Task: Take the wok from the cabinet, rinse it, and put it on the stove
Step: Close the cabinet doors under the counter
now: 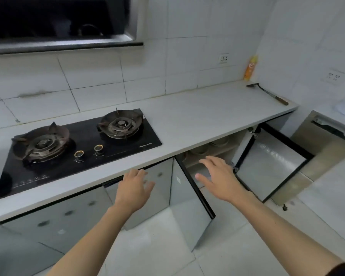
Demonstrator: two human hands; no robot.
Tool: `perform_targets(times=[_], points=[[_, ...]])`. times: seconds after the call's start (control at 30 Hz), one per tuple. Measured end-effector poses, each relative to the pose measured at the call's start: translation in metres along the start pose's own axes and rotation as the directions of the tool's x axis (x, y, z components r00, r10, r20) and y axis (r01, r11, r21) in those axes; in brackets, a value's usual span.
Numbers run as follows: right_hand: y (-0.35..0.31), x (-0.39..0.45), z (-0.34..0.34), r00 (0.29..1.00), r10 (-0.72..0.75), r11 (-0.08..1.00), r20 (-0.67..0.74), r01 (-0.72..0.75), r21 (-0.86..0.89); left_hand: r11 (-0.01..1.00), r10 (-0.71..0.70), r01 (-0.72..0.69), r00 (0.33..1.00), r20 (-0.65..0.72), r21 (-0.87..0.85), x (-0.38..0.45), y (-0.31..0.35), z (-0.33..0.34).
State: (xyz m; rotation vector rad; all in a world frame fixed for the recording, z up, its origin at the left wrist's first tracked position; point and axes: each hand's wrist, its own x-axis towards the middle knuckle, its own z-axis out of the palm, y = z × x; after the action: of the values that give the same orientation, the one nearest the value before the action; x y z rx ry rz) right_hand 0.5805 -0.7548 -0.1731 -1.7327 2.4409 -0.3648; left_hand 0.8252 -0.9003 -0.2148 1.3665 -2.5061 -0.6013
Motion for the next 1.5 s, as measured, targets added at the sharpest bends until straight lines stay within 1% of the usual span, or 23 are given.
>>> perform_targets(times=[0.1,0.23,0.4,0.53,0.63,0.73,0.87,0.93,1.0,1.07,1.23,1.3,1.37,1.43,1.5], points=[[0.068,-0.018,-0.009,0.999,0.039,0.998,-0.033,-0.037,0.057,0.999,0.026,-0.026,1.000,0.018,0.029,0.019,0.058,0.032],[0.163,-0.027,-0.020,1.000,0.025,0.999,-0.007,-0.025,0.028,0.997,0.030,-0.035,0.998,0.062,0.074,0.036,0.143,0.078],[0.235,-0.025,-0.039,0.999,-0.028,0.999,0.024,0.028,-0.020,0.988,-0.002,-0.012,0.996,0.095,0.154,0.053,0.215,0.114],[0.276,0.000,-0.046,0.998,-0.038,0.999,0.047,0.037,0.007,0.984,-0.065,0.041,0.988,0.140,0.171,0.080,0.243,0.138],[0.300,0.030,-0.043,0.995,-0.075,0.997,0.067,0.075,0.009,0.981,-0.117,0.094,0.985,0.130,0.168,0.104,0.248,0.160],[0.322,0.071,-0.042,0.987,-0.132,0.991,0.089,0.133,-0.013,0.972,-0.207,0.192,0.972,0.111,0.137,0.133,0.247,0.186],[0.343,0.140,-0.039,0.970,-0.200,0.975,0.136,0.212,-0.072,0.935,-0.351,0.343,0.932,0.091,0.093,0.178,0.241,0.222],[0.350,0.173,-0.038,0.958,-0.221,0.967,0.182,0.239,-0.084,0.904,-0.425,0.420,0.902,0.069,0.077,0.198,0.241,0.230],[0.354,0.201,-0.034,0.930,-0.287,0.945,0.230,0.315,-0.094,0.869,-0.494,0.493,0.868,0.043,0.037,0.209,0.240,0.234],[0.353,0.224,-0.031,0.910,-0.339,0.926,0.238,0.368,-0.090,0.841,-0.541,0.541,0.841,0.024,0.026,0.215,0.237,0.234],[0.338,0.282,0.002,0.836,-0.444,0.880,0.324,0.475,-0.021,0.727,-0.686,0.687,0.727,0.015,-0.028,0.212,0.220,0.235],[0.331,0.301,0.019,0.789,-0.490,0.852,0.370,0.524,0.012,0.667,-0.743,0.742,0.669,0.013,-0.072,0.206,0.213,0.238],[0.327,0.321,0.034,0.745,-0.524,0.825,0.412,0.564,0.030,0.594,-0.802,0.798,0.597,0.000,-0.105,0.199,0.208,0.244],[0.326,0.340,0.049,0.712,-0.537,0.809,0.452,0.587,0.036,0.520,-0.852,0.847,0.523,0.000,-0.111,0.194,0.204,0.253],[0.329,0.356,0.063,0.685,-0.532,0.800,0.497,0.599,0.031,0.449,-0.890,0.889,0.454,0.035,-0.095,0.191,0.202,0.262]])
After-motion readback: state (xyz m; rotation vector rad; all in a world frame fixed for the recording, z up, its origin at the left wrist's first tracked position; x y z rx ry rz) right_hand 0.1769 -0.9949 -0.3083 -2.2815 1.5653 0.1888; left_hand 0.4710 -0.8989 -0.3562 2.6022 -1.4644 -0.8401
